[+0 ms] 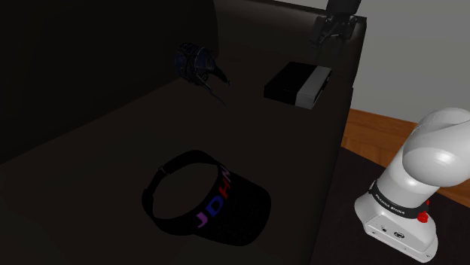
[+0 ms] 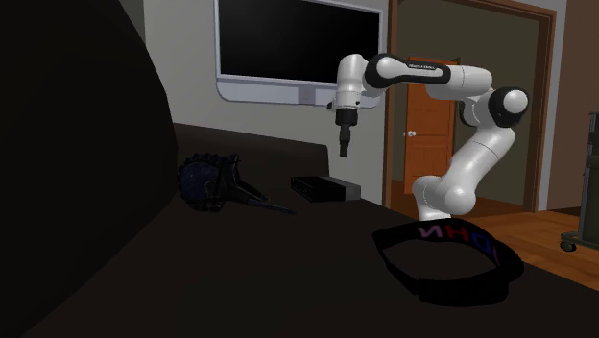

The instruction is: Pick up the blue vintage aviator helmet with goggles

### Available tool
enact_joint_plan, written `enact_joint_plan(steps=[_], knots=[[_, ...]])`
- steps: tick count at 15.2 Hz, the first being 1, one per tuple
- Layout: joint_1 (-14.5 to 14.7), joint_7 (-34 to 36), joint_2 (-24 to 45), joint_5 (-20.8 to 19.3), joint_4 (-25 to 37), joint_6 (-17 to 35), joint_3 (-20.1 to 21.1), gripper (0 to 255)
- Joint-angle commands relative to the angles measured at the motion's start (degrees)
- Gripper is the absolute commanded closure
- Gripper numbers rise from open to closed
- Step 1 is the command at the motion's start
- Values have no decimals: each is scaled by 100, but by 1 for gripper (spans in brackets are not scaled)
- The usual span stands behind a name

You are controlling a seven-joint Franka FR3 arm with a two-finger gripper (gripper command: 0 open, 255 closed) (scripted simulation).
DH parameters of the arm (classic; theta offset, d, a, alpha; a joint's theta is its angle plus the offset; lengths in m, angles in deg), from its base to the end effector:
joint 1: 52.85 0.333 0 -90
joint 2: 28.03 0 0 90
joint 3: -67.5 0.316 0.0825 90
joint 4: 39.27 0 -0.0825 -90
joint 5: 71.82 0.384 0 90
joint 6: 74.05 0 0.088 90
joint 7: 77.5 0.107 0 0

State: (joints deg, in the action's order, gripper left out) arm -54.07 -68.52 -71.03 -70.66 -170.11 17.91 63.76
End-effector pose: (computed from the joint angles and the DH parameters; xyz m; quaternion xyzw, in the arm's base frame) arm 0.3197 -0.0327 0.6164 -0.9924 0.1133 -0.0340 0.0339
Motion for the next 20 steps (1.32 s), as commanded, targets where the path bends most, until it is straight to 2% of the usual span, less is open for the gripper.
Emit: enact_joint_plan(steps=[1, 11, 20], knots=[[0, 0, 0, 0, 0, 0, 0, 0], [382, -134, 1683, 126, 825, 1330, 342, 0], [639, -203, 3268, 44, 2092, 2068, 671, 0]])
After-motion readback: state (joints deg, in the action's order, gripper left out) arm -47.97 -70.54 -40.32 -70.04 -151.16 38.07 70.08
